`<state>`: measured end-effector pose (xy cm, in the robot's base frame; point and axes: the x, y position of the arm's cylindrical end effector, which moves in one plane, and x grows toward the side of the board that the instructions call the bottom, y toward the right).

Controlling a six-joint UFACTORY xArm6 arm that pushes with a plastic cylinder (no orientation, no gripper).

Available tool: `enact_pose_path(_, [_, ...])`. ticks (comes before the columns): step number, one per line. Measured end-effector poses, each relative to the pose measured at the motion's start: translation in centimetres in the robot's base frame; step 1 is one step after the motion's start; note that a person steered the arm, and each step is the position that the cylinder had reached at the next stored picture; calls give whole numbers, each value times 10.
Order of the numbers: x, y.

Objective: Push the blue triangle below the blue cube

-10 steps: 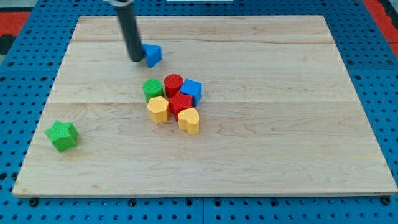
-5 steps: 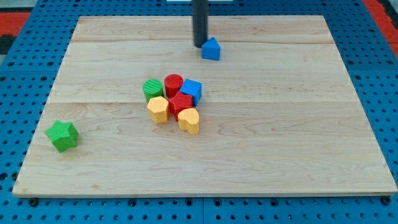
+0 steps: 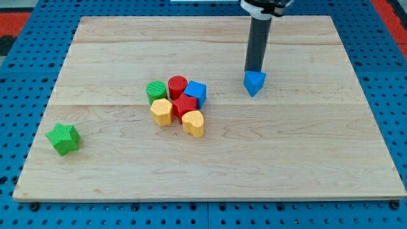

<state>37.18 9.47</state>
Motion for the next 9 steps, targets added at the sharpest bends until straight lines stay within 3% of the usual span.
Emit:
enact_pose_path(4, [73, 33])
enact_pose_path(7, [104, -93])
enact_pose_path(9, [116, -88])
